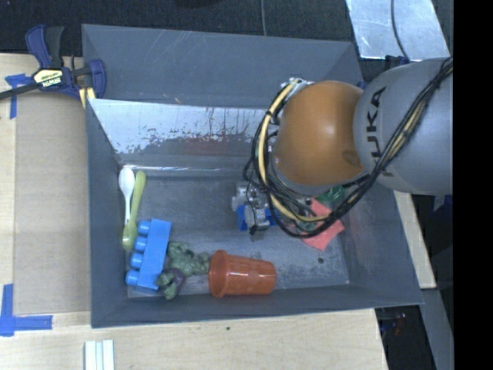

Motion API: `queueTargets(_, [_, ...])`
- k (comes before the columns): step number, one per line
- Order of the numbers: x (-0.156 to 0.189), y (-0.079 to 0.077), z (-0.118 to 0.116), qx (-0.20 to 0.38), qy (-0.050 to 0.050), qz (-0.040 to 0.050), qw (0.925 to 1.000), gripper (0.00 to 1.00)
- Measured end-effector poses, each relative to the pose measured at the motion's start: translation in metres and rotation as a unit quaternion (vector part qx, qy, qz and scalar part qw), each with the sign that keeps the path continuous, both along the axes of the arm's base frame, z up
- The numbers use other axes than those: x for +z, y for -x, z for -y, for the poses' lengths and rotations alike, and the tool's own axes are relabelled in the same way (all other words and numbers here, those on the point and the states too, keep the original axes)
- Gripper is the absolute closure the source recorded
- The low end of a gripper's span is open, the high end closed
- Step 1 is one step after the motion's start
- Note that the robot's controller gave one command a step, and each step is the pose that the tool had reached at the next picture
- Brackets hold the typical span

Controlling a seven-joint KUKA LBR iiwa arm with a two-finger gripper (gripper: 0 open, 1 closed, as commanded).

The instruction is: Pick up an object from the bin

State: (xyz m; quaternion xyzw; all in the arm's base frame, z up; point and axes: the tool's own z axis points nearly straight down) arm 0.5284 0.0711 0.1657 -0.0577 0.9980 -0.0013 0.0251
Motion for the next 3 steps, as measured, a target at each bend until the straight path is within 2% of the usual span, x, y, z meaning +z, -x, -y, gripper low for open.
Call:
queueTargets(1, [0.018,-0.001,0.000,0.000,0.000,0.0035,1.0000,1.00])
queueTargets(2, [0.053,-0.001,0.000,-0.001,0.000,0.0017,1.0000,1.00])
queueTargets(3, [0.067,-0.002,0.000,-0.001,0.000,0.0038,1.0000,1.00])
